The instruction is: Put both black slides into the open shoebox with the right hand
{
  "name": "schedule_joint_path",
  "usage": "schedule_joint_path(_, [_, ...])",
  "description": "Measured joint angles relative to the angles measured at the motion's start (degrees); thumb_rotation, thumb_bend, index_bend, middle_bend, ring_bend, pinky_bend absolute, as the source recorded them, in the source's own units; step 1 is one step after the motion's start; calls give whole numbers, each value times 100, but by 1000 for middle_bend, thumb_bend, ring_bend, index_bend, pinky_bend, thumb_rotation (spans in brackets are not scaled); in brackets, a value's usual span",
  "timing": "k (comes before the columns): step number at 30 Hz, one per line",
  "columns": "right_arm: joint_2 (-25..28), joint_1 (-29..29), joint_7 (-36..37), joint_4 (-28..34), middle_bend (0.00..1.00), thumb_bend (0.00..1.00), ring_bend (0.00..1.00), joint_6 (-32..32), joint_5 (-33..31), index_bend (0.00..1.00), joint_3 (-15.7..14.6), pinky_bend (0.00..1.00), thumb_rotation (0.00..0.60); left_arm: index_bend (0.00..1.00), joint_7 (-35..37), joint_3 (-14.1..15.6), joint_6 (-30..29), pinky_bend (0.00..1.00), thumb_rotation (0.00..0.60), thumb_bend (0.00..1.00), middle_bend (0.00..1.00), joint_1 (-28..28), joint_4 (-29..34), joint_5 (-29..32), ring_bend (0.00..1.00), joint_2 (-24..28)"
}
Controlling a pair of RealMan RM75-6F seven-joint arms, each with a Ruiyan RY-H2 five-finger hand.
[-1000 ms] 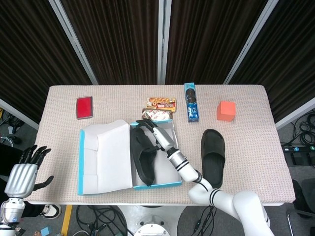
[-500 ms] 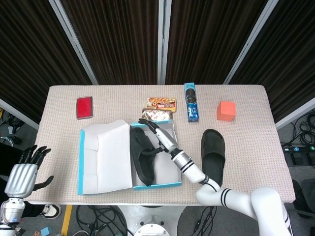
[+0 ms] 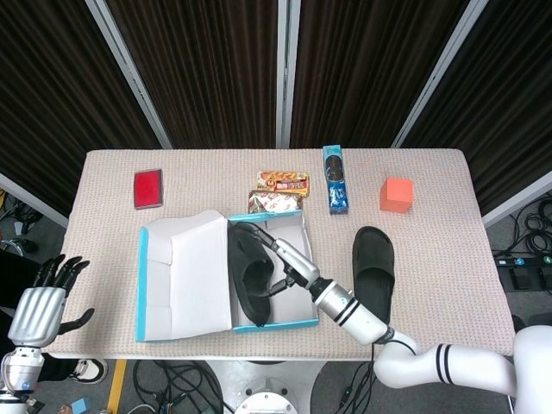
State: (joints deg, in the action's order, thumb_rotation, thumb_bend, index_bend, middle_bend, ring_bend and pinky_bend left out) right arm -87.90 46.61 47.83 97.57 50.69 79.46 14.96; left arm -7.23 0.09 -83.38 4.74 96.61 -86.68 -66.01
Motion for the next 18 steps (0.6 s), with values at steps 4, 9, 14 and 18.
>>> schedule_joint_path(4, [248, -7, 486, 243, 69, 0, 0, -429, -57, 0, -56, 97, 600, 141, 0, 0, 0, 78, 600, 194, 117, 0, 0, 0, 36, 0])
schedule_joint_path(9, [296, 93, 881, 233, 51, 0, 0, -888, -64, 0, -147, 99, 600, 141, 0, 0, 0, 78, 600, 196, 117, 0, 0, 0, 35, 0])
schedule_joint_path(14, [249, 255, 1035, 109, 48, 0, 0, -1177, -59, 0, -162, 99, 600, 142, 0, 0, 0, 78, 600, 195, 117, 0, 0, 0, 35, 0])
schedule_joint_path(18, [201, 314, 933, 24, 48, 0, 0, -1291, -130, 0, -179, 100, 600, 141, 0, 0, 0, 78, 600, 195, 117, 0, 0, 0, 36, 0])
